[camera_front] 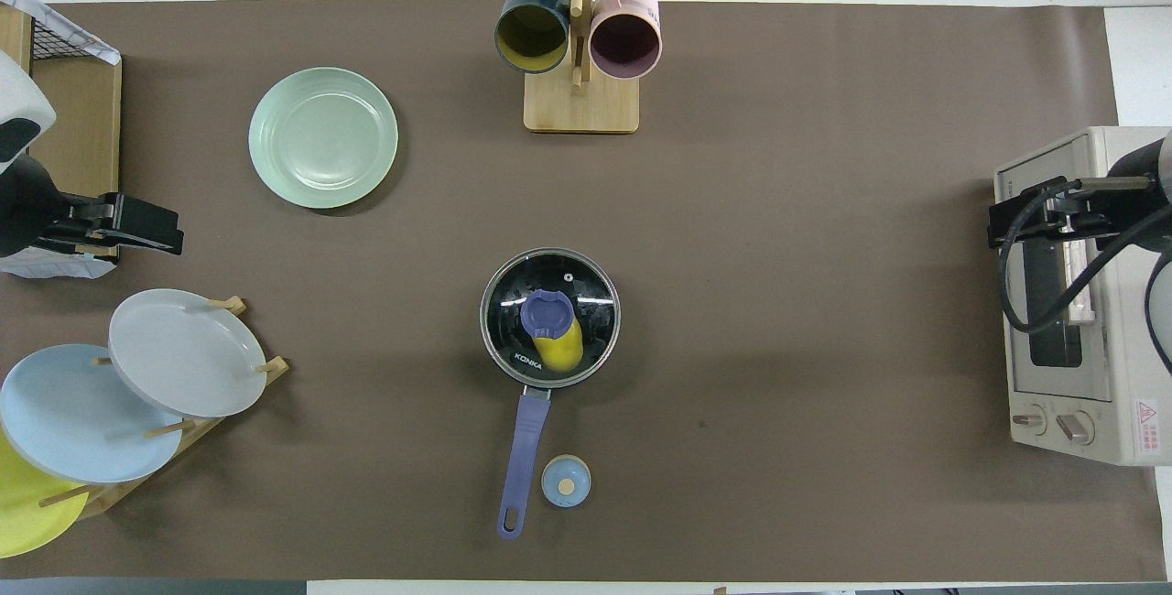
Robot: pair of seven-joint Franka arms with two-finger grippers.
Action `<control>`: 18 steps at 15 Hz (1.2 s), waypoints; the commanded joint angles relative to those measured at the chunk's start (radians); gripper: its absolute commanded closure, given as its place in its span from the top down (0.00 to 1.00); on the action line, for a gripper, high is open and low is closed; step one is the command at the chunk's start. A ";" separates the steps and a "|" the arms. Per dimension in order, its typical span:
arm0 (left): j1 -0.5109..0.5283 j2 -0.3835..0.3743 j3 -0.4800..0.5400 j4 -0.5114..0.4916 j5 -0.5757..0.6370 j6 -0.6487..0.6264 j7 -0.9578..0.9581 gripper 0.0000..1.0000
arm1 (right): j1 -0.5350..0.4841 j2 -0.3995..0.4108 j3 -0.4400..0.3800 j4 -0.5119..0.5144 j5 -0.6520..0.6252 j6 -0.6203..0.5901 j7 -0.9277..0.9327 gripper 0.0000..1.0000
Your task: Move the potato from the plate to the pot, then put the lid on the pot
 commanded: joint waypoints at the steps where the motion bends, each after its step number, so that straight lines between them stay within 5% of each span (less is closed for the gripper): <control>1: 0.013 -0.025 -0.005 -0.029 -0.009 0.009 -0.005 1.00 | -0.016 -0.001 0.006 -0.007 0.013 0.009 -0.012 1.00; 18: 0.013 -0.025 -0.005 -0.029 -0.009 0.009 -0.005 1.00 | -0.020 -0.033 0.007 -0.021 0.015 -0.075 -0.041 1.00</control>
